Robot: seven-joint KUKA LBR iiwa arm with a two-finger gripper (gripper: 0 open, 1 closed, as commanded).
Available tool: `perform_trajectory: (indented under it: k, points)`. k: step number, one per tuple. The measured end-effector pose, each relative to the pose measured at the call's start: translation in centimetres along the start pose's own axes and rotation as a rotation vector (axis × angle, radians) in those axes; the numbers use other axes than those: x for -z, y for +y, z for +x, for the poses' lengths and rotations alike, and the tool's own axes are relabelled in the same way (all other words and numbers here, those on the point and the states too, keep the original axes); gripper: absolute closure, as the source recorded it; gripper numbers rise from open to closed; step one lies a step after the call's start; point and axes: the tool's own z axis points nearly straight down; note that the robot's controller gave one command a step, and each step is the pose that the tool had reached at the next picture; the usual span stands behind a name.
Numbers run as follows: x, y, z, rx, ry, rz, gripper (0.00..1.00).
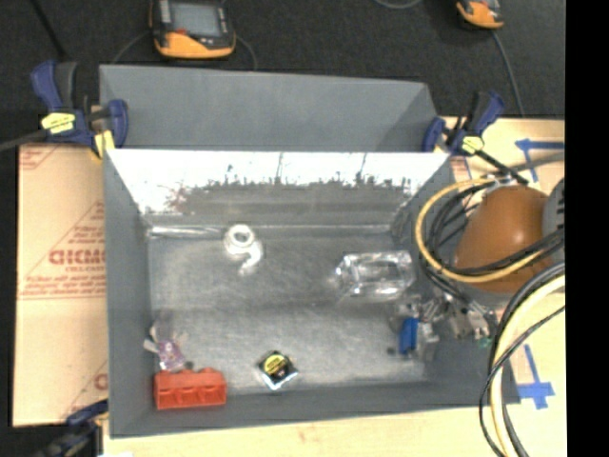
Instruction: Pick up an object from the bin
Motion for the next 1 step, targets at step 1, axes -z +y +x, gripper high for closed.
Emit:
perform_trajectory:
  k: [1]
  points:
    - [15.22, 2.43, 1.86, -0.006, -0.004, 0.002, 1.00]
